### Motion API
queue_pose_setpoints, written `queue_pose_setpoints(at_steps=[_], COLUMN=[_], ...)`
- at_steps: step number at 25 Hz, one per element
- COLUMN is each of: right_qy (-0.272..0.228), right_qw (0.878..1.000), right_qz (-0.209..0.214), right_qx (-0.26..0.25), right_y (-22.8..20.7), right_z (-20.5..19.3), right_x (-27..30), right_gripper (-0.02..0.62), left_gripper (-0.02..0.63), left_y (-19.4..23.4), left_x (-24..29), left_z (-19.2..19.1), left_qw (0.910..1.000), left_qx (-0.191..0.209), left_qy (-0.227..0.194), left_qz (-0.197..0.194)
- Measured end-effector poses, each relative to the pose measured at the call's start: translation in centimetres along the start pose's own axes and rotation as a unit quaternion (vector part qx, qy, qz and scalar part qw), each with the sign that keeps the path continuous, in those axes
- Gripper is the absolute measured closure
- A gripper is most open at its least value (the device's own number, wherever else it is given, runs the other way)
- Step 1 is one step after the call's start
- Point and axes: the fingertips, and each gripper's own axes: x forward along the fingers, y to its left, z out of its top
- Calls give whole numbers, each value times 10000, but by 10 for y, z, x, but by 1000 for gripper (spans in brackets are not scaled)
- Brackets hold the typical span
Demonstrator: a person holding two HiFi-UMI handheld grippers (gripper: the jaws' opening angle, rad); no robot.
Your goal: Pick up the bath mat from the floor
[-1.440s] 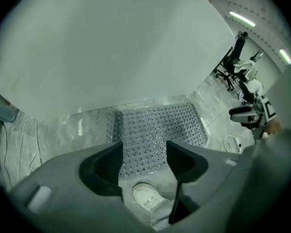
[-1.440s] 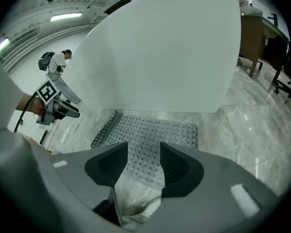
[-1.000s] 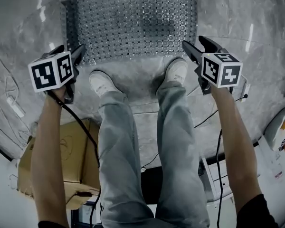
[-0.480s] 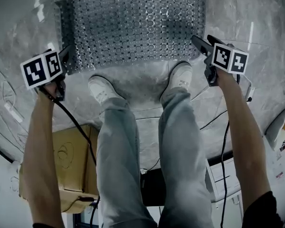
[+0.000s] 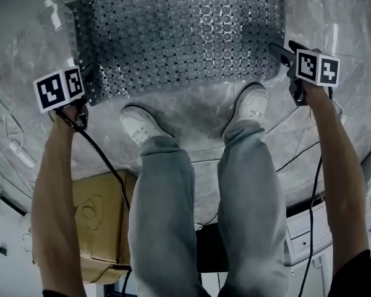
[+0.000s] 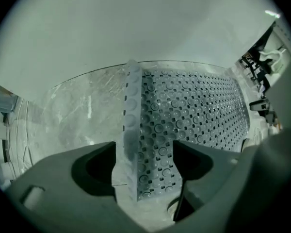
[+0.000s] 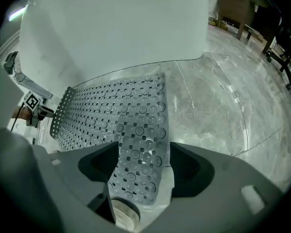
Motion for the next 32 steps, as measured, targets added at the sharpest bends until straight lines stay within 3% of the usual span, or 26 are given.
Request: queue_pose_setpoints(at_steps=[21,24,30,32], right_qy=[-14,-56,0,-75], right_qw=[9988,9992,9985,9994], right_qz=[469,383,477,311], right_qx=[-153,-127,-263,-138], right_y=[-16,-21,-8,-10], right_z=[17,17,21,23], right_x=[48,48,50,52], right_gripper=[256,313,347,400], left_gripper=[224,224,224,227], left_y=[8,5,8,7], left_x=[50,56,59,58], left_z=[9,4,7,6], left_qw=[9986,9981,9981,9981], left_qx=[-388,-482,-532,-543], left_qy=[-241,-157,-174,-199], left_qz=[-260,-350,-261,-201])
